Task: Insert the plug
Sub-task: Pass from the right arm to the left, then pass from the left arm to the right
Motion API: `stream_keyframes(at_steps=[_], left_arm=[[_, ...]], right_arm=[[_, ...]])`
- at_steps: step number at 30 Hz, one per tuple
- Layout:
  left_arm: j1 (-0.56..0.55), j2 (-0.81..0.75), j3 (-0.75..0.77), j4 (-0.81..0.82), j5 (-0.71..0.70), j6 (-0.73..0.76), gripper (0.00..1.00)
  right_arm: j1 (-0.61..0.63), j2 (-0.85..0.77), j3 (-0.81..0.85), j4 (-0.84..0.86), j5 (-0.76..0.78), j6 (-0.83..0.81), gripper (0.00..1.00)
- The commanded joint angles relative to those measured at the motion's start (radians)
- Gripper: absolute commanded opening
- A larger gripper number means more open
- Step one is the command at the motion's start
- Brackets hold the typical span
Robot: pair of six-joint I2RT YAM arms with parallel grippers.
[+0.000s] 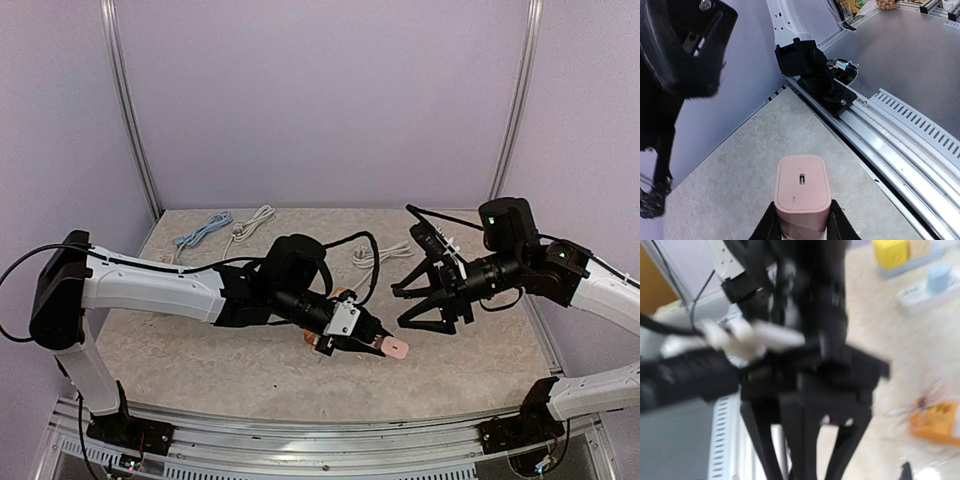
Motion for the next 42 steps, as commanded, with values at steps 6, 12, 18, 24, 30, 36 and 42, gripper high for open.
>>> stream_keyframes(at_steps=[6,12,18,24,30,36,42], left_arm=[[-0.024,0.003,0.017,0.038,-0.164,-0.357,0.00],[-0.041,0.012,0.046,0.012,-0.344,-0.525,0.00],[-0.053,0.002,0.030,0.025,-0.422,-0.573,0.00],[-0.055,-0.003,0.021,0.048,-0.457,-0.584,0.00],[-0.055,-0.025,-0.022,0.109,-0.420,-0.580,0.00],[-0.059,-0.054,-0.059,0.178,-0.367,-0.573,0.00],[-0.059,-0.069,-0.063,0.200,-0.341,-0.580,0.00]], right_arm=[[0.010,-0.046,0.126,-0.221,0.242,-0.269,0.74],[0.012,-0.083,0.085,-0.189,0.252,-0.388,0.74],[0.016,-0.027,0.094,-0.231,0.301,-0.424,0.74],[0.018,-0.008,0.086,-0.232,0.289,-0.421,0.70],[0.023,-0.033,0.041,-0.211,0.271,-0.448,0.66],[0.025,-0.020,0.030,-0.192,0.268,-0.457,0.63],[0.035,-0.001,0.024,-0.179,0.272,-0.459,0.61]])
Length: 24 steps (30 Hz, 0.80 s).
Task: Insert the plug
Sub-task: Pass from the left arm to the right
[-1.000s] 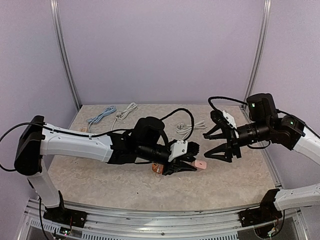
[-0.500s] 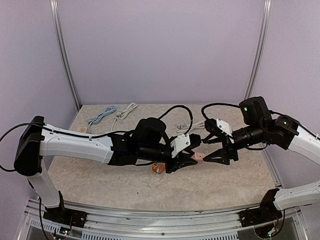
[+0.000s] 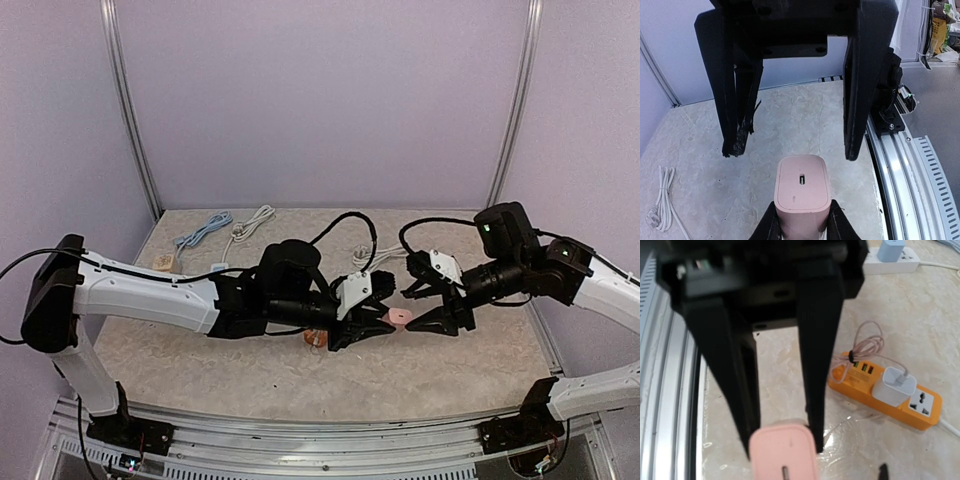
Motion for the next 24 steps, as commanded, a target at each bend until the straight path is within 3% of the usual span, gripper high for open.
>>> stream_keyframes(at_steps=[1,18,24], left_arm=[[-0.007,-0.039,-0.003,0.059,0.037,-0.007,0.00],[-0.007,-0.039,0.001,0.067,0.038,-0.007,0.00],[-0.007,-0.040,0.000,0.070,0.018,-0.009,0.00]], right_arm=[[0.016,0.016,-0.017,0.020,-0.006,-0.008,0.61],[0.044,0.053,-0.004,0.025,-0.007,0.002,0.45],[0.045,0.052,-0.001,0.018,-0.043,0.002,0.09]])
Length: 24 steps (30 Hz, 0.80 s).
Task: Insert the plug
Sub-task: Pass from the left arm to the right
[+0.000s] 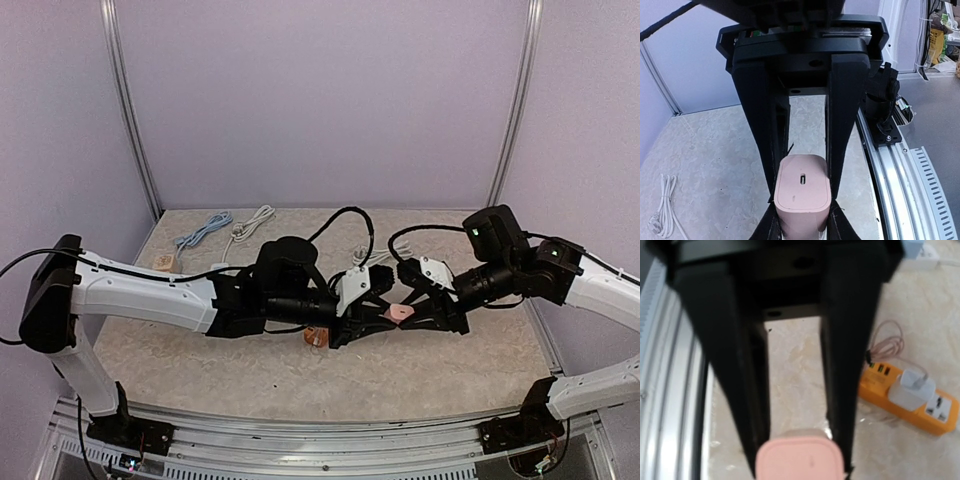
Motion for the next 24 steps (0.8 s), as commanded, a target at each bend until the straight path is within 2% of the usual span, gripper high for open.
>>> stream_keyframes(at_steps=[1,4,7,9,10,13,17,19,24], left_arm=[[-0.007,-0.023,-0.001,0.033,-0.002,-0.004,0.00],[-0.007,-0.025,-0.011,0.043,-0.012,-0.010,0.19],[-0.007,-0.038,-0.045,0.078,-0.029,-0.017,0.58],[-0.007,-0.065,-0.084,0.126,-0.072,-0.025,0.88],[-0.005,-0.076,-0.102,0.140,-0.089,-0.024,0.96],[-0.002,-0.128,-0.143,0.144,-0.159,-0.018,0.99],[0.000,-0.167,-0.141,0.059,-0.401,-0.055,0.99],[-0.001,-0.157,-0.115,-0.042,-0.527,-0.092,0.99],[-0.009,-0.091,-0.099,-0.150,-0.700,-0.196,0.99]], right_arm=[[0.011,0.001,0.001,0.004,-0.037,0.005,0.03],[0.011,-0.011,0.004,0.003,-0.040,0.005,0.00],[0.011,-0.025,0.006,0.001,-0.038,0.006,0.00],[0.011,-0.039,0.006,0.000,-0.033,0.007,0.00],[0.010,-0.046,0.006,0.002,-0.026,0.009,0.00],[0.011,-0.063,0.005,0.005,0.006,0.017,0.00],[0.011,-0.071,0.016,0.011,0.090,0.039,0.00],[0.011,-0.071,0.023,0.021,0.141,0.057,0.00],[0.012,-0.069,0.036,0.051,0.255,0.090,0.00]])
